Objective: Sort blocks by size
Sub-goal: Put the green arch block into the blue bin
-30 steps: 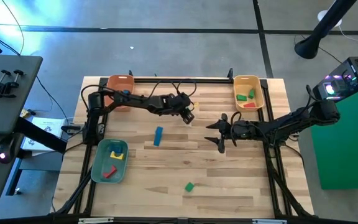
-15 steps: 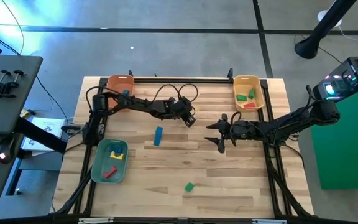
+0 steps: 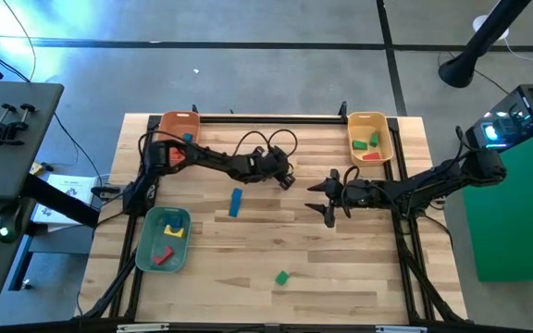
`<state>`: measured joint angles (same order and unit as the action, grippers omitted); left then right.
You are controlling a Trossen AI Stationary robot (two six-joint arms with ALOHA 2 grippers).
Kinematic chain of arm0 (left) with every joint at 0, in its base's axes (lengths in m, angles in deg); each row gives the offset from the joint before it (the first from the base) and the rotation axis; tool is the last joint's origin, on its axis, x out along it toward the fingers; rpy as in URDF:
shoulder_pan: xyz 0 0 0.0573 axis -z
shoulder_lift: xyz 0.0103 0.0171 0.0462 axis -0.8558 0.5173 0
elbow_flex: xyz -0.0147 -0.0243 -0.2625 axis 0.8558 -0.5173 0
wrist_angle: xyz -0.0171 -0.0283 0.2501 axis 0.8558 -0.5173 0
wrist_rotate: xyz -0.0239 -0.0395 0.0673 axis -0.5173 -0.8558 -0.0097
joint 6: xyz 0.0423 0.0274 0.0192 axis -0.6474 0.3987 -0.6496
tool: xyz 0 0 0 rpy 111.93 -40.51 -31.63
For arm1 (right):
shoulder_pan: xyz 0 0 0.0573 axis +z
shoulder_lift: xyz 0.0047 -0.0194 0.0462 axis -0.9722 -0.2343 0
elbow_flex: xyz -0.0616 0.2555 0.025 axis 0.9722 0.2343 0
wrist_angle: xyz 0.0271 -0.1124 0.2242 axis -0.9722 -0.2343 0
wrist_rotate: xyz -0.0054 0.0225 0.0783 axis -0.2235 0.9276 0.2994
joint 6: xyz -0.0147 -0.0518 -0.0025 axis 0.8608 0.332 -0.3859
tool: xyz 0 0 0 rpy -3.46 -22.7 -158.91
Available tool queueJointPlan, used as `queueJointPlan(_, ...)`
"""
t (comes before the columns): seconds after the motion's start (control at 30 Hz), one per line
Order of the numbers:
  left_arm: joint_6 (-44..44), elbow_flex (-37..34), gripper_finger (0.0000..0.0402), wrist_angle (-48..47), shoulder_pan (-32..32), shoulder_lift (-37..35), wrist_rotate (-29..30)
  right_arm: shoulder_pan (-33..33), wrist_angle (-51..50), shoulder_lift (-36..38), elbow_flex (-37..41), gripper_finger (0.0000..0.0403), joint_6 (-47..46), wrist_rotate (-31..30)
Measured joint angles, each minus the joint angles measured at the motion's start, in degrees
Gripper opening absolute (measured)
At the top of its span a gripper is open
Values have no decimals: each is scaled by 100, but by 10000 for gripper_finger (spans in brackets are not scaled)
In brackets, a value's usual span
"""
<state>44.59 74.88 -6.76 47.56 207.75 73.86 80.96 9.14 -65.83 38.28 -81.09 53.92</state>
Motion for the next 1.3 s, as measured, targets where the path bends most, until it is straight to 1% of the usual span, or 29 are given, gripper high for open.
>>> queueJointPlan(0.1,-4,-2,116,122,57,22,12,0,-31,0,1,252,-44,-4)
queueJointPlan(0.3,-142,-3,30,151,212,24,105,0,-42,0,1,252,-86,-7)
queueJointPlan(0.37,-159,-2,12,155,277,19,135,0,-54,0,1,252,-114,-9)
queueJointPlan(0.5,-279,-10,11,67,484,-74,244,-1,-84,0,1,252,-132,-11)
queueJointPlan(0.6,-423,-22,8,-311,649,-340,245,0,-89,0,1,252,-174,-13)
queueJointPlan(0.83,-314,-20,5,-1993,1128,-1598,1151,2,-172,0,1,252,-298,-13)
queueJointPlan(0.93,-178,-20,5,-2518,1402,-2224,1398,2,-144,0,1,252,-289,-12)
queueJointPlan(1.0,-111,-13,5,-2740,1604,-2607,1510,2,-133,0,1,252,-289,-11)
queueJointPlan(1.1,-97,-13,5,-3137,1952,-3083,1519,2,-132,0,1,252,-302,-11)
queueJointPlan(1.17,-45,-13,4,-3592,2246,-3364,1485,2,-128,0,1,252,-306,-11)
queueJointPlan(1.23,392,-9,4,-4253,2578,-3574,1406,2,-130,0,1,252,-350,-10)
queueJointPlan(1.3,1383,-11,5,-5203,2898,-3702,1382,2,-125,0,1,252,-350,-11)
